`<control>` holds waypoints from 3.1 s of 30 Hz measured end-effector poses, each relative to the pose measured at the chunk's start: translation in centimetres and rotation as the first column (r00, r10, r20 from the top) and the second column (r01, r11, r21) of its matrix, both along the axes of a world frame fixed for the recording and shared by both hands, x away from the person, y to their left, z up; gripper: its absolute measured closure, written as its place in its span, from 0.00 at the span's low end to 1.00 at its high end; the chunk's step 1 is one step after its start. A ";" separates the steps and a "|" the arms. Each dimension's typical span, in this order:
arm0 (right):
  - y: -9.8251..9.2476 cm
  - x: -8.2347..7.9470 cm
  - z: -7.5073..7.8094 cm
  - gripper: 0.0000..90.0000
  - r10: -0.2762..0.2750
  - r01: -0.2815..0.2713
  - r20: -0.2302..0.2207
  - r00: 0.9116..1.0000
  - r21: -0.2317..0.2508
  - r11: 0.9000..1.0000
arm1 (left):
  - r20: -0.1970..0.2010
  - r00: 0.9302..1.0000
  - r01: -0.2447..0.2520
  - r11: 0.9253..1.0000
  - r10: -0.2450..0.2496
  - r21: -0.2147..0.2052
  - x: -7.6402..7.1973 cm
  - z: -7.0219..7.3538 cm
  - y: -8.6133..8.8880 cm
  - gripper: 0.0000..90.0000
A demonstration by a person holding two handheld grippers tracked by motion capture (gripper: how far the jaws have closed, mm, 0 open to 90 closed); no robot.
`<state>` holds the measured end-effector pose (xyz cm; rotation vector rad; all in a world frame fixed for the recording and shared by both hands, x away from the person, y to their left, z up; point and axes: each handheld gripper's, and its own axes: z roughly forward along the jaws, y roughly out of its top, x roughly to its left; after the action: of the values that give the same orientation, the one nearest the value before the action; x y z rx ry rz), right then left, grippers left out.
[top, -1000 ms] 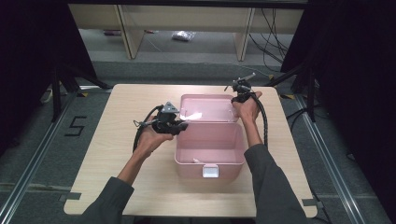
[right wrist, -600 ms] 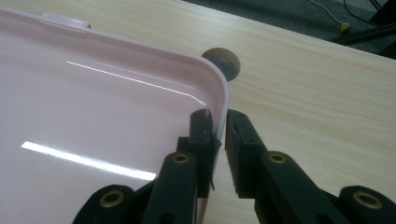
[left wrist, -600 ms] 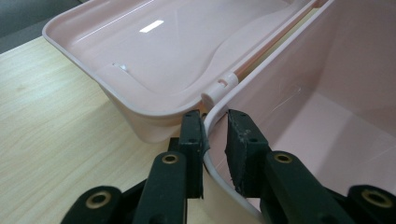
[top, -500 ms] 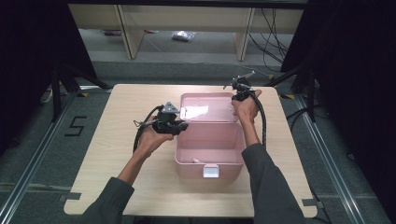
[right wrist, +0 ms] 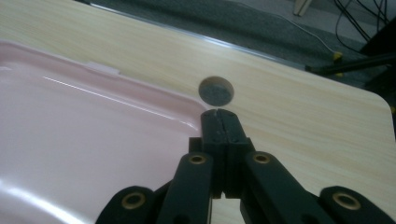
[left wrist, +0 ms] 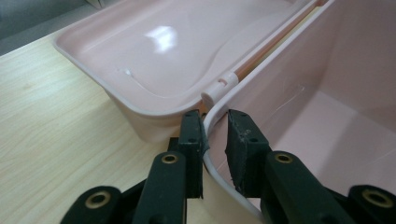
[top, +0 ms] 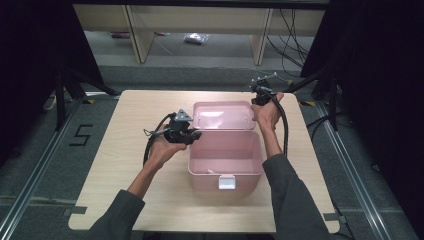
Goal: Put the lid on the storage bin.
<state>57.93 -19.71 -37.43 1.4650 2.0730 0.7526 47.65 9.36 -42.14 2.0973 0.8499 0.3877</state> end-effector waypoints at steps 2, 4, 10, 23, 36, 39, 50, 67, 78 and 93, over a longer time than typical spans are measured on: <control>0.1 -0.4 0.9 1.00 0.008 -0.008 0.003 1.000 0.009 1.000 | -0.002 1.000 -0.008 1.000 0.008 -0.018 0.1 -0.1 -0.2 0.84; -0.2 -0.3 1.3 1.00 0.001 -0.001 -0.003 1.000 0.006 1.000 | -0.008 1.000 0.002 1.000 -0.002 -0.016 0.0 0.0 -0.2 0.84; -0.6 0.3 -0.3 1.00 -0.013 0.016 -0.047 0.999 0.069 0.997 | -0.004 1.000 0.009 1.000 -0.009 -0.002 0.0 0.1 -0.1 0.84; -0.2 1.6 -2.0 0.84 -0.069 0.077 -0.115 0.991 0.066 0.995 | 0.001 1.000 0.008 1.000 -0.008 -0.010 0.0 0.0 -0.1 0.84; -0.6 2.5 -3.5 0.85 -0.058 0.079 -0.172 0.983 0.115 0.990 | 0.004 1.000 0.013 1.000 -0.013 -0.012 0.0 0.0 -0.1 0.84; -0.5 2.8 -3.9 0.87 -0.058 0.080 -0.172 0.983 0.122 0.989 | 0.004 1.000 0.014 1.000 -0.014 -0.013 0.1 -0.1 -0.1 0.84; 0.0 2.2 -2.9 0.93 -0.077 0.087 -0.105 0.991 0.092 0.992 | 0.000 1.000 0.016 1.000 -0.016 -0.017 0.1 -0.1 -0.1 0.84; -0.8 0.2 0.3 0.95 -0.054 0.053 0.015 0.998 0.074 0.996 | 0.007 1.000 0.008 1.000 -0.008 -0.010 0.0 0.0 -0.4 0.84; -1.2 -1.2 2.2 0.95 -0.014 0.007 0.075 0.997 0.087 0.996 | 0.011 1.000 0.004 1.000 -0.004 -0.007 0.0 0.0 -0.5 0.84; -1.6 -3.9 4.2 0.95 0.010 -0.026 0.143 0.990 0.110 0.994 | 0.010 1.000 -0.001 1.000 0.001 -0.011 0.0 -0.1 -0.5 0.84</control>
<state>54.07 -21.30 -33.23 1.4091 1.9666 0.9659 47.60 8.83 -42.26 2.0835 0.8461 0.3929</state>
